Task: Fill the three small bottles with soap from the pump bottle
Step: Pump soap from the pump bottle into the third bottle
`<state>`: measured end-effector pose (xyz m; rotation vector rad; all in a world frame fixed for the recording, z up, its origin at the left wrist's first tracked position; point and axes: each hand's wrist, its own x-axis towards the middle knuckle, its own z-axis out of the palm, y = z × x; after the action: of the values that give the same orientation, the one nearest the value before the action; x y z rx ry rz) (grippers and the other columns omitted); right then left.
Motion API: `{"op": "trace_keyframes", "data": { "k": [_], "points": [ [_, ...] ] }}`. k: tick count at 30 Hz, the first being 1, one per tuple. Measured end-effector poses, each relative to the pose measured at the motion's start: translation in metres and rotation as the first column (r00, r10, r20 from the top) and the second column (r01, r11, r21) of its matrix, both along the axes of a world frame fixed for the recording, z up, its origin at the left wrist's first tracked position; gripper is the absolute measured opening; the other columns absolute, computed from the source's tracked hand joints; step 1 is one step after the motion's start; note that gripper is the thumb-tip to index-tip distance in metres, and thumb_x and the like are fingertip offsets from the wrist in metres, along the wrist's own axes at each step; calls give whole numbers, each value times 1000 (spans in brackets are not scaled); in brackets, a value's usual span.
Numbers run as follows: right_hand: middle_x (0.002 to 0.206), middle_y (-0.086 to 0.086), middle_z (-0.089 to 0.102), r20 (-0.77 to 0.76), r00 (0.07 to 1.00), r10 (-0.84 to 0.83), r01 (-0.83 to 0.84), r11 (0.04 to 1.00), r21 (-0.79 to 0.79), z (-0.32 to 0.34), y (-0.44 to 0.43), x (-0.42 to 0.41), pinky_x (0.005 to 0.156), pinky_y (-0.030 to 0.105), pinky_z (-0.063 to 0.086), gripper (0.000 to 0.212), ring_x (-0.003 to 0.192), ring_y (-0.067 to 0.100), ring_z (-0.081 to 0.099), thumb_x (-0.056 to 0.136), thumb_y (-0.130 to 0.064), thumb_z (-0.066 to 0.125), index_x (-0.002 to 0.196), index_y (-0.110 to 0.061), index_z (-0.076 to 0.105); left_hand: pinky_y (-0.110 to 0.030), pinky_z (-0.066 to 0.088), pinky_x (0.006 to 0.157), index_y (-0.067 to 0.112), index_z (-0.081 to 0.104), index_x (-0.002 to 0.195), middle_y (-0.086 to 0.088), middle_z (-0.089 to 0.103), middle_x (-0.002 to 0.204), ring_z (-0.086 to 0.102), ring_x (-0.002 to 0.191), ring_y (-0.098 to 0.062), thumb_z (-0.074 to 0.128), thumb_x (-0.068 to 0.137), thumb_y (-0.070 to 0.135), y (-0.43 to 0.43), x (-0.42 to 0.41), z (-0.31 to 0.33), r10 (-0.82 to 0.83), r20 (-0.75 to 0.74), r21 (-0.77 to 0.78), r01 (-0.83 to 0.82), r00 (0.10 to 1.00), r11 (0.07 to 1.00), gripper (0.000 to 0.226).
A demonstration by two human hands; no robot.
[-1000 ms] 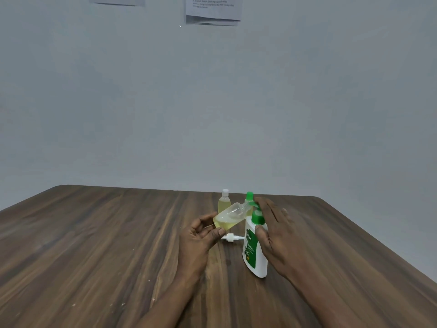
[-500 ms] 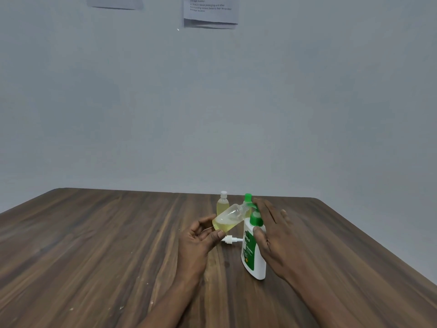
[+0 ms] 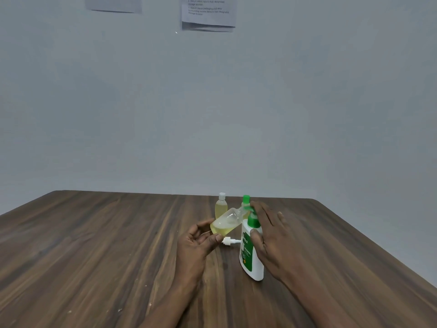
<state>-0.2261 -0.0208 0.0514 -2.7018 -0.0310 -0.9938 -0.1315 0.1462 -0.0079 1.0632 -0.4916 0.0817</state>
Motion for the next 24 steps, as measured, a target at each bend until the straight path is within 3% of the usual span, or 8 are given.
{"op": "trace_keyframes", "data": {
  "k": [6, 13, 19, 24],
  "points": [
    [145, -15, 34, -7, 1000, -11, 11, 1000, 0, 2, -4, 5, 119, 36, 14, 56, 133, 3, 32, 90, -28, 37, 145, -29, 26, -25, 60, 73, 6, 70, 111, -9, 78, 102, 76, 95, -19, 82, 68, 6, 0, 1, 4, 7, 10, -19, -7, 1000, 1000, 45],
    [141, -17, 36, -30, 999, -9, 9, 1000, -14, -1, -1, 3, 116, 27, 13, 51, 124, 4, 39, 91, -22, 40, 141, -30, 30, -24, 60, 73, 9, 71, 112, -6, 78, 105, 75, 98, -18, 79, 75, -3, 2, 3, -2, 18, -3, 20, -18, 1000, 1000, 39],
    [144, -18, 32, -39, 999, -7, 7, 1000, 8, 2, 0, -2, 118, 34, 14, 56, 128, 0, 35, 92, -25, 41, 145, -30, 24, -24, 60, 73, 8, 71, 111, -8, 78, 103, 76, 96, -19, 82, 67, 8, 1, 0, 0, 14, 2, -10, -14, 1000, 1000, 46],
    [146, -15, 32, -20, 1000, -18, 18, 1000, -21, 6, -1, -2, 117, 36, 18, 56, 129, 3, 35, 93, -25, 42, 146, -28, 25, -25, 60, 74, 7, 71, 112, -8, 78, 104, 76, 97, -19, 81, 70, 3, 0, 2, 1, 7, 8, -7, -7, 1000, 1000, 43]
  ]
}}
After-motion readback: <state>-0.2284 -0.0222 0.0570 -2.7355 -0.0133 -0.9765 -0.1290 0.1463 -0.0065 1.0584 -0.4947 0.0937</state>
